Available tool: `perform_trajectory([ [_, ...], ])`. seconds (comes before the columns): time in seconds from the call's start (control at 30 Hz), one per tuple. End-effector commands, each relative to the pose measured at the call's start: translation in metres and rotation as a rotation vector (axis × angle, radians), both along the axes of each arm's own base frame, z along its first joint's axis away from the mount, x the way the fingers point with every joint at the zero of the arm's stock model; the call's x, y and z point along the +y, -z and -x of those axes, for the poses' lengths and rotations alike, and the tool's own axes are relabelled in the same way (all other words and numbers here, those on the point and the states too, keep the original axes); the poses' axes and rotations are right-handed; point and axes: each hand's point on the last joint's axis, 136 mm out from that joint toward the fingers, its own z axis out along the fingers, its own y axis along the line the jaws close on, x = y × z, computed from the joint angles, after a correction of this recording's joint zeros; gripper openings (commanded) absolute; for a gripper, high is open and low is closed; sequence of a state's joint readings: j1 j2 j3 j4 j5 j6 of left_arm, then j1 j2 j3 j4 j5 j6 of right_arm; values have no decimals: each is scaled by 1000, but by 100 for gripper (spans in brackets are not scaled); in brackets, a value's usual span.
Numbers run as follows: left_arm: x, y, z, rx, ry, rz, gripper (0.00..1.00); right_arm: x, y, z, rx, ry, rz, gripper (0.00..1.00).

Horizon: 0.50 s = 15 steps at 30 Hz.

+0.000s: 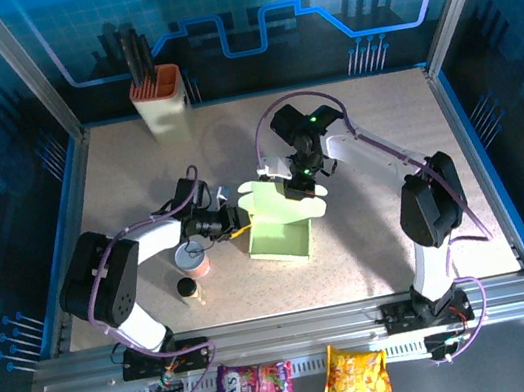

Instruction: Fold the paper box

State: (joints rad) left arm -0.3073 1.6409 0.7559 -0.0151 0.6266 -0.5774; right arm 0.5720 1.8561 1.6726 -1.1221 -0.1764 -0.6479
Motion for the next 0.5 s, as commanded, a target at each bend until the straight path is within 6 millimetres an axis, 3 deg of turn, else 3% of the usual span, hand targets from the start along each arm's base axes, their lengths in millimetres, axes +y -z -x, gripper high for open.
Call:
perform_trajectory([
  [0.0,4,8,5,33,2,-9,28,-1,3,0,29,6,-8,4],
  [0.23,16,34,21,106,19,-109,25,0,2,-1,28,10,-11,4],
  [0.47,23,47,27,142,46,-180,25,2,3,-1,31,10,-13,4],
])
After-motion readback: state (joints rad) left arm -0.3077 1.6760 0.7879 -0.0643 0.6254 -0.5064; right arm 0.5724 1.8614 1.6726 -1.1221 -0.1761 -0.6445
